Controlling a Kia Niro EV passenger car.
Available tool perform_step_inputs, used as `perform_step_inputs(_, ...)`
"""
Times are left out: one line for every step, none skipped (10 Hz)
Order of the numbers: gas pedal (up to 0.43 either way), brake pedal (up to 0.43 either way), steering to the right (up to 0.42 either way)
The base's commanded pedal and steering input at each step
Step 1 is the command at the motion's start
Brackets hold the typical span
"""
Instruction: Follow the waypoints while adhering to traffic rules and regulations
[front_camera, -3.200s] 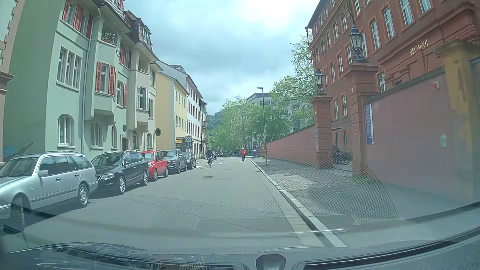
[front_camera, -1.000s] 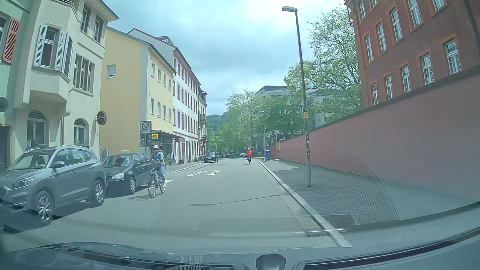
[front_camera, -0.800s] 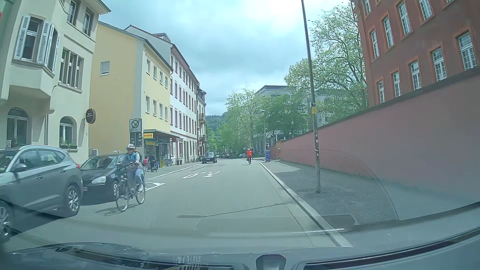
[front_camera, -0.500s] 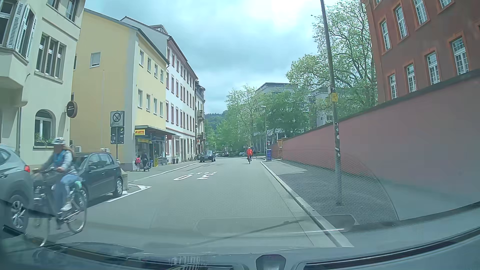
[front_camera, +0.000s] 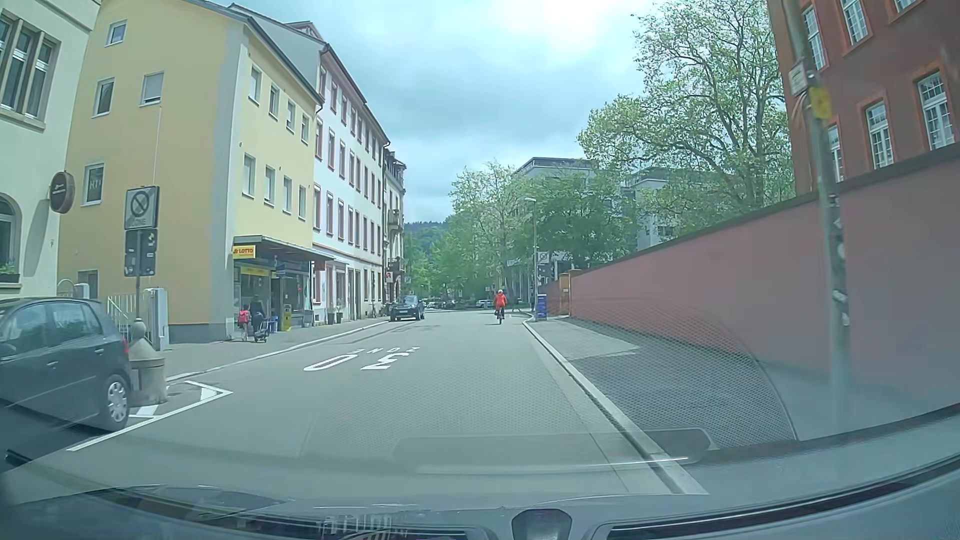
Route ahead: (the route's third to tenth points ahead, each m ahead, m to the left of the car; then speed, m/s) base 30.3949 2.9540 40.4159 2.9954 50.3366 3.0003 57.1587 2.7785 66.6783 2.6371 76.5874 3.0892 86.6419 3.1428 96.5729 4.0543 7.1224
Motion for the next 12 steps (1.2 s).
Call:
perform_step_inputs(0.0, 0.0, -0.001)
perform_step_inputs(0.0, 0.0, -0.002)
perform_step_inputs(0.0, 0.0, -0.001)
perform_step_inputs(0.0, 0.0, -0.001)
perform_step_inputs(0.0, 0.0, -0.002)
perform_step_inputs(0.0, 0.0, -0.002)
perform_step_inputs(0.0, 0.0, -0.002)
perform_step_inputs(0.0, 0.0, -0.002)
perform_step_inputs(0.0, 0.0, -0.002)
perform_step_inputs(0.0, 0.0, -0.002)
perform_step_inputs(0.0, 0.0, -0.002)
perform_step_inputs(0.0, 0.0, -0.002)
